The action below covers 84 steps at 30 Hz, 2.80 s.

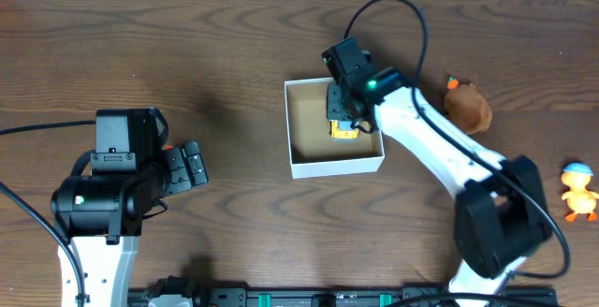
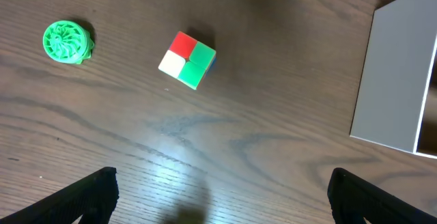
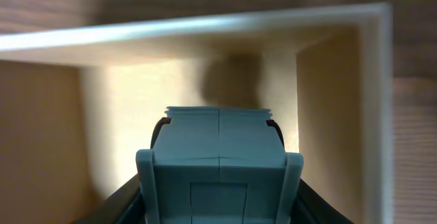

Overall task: Pack container
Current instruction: 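Carry the truck with the right gripper into the white box and release, then move the right gripper to the brown plush bear and grasp it, then carry the bear with the right gripper into the box and release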

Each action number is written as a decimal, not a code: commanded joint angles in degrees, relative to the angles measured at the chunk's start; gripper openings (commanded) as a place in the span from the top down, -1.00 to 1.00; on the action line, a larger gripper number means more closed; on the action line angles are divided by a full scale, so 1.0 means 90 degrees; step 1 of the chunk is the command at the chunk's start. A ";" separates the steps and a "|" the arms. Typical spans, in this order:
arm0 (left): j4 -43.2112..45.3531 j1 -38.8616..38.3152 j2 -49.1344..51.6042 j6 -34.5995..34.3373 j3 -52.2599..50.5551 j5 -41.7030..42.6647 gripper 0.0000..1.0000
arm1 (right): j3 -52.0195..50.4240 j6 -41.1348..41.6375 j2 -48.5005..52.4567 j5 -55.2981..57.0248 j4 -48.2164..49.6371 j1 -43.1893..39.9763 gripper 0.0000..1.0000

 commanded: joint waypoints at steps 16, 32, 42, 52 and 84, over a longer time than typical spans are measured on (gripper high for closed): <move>-0.0022 0.0027 0.0000 -0.0063 0.0114 -0.0029 -0.96 | 0.0481 -0.0860 -0.0474 -0.0061 -0.0104 -0.0109 -0.99; -0.0019 0.0027 0.0000 -0.0063 0.0114 -0.0029 -0.96 | 0.0515 -0.3475 -0.2004 -0.0121 -0.0867 -0.3043 -0.99; -0.0019 0.0027 0.0000 -0.0063 0.0114 -0.0029 -0.96 | 0.0512 -0.4376 -0.0493 -0.0228 -0.1001 -0.4493 -0.99; -0.0019 0.0027 0.0000 -0.0063 0.0114 -0.0029 -0.96 | 0.0510 -0.4600 0.0984 -0.0610 -0.0988 -0.4466 -0.89; -0.0019 0.0027 0.0000 -0.0063 0.0114 -0.0027 -0.96 | 0.0869 -0.0627 -0.2249 -0.0529 -0.1205 -0.0503 0.80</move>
